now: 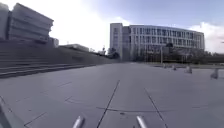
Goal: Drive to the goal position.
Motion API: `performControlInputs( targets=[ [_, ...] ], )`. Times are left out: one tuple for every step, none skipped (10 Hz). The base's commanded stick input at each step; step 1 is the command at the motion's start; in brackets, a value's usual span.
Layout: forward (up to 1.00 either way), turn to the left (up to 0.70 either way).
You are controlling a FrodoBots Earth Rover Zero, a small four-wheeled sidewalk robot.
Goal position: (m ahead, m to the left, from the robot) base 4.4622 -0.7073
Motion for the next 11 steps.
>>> performControlInputs(
  targets=[
    [0.00, 0.00],
    [0.00, 0.00],
    [0.00, 0.00],
    [0.00, 0.00],
    [0.00, 0.00],
    [0.00, 0.00],
    [0.00, 0.00],
    [0.00, 0.00],
    [0.39, 0.00],
    [1.00, 0.00],
    [1.00, 0.00]
  ],
)
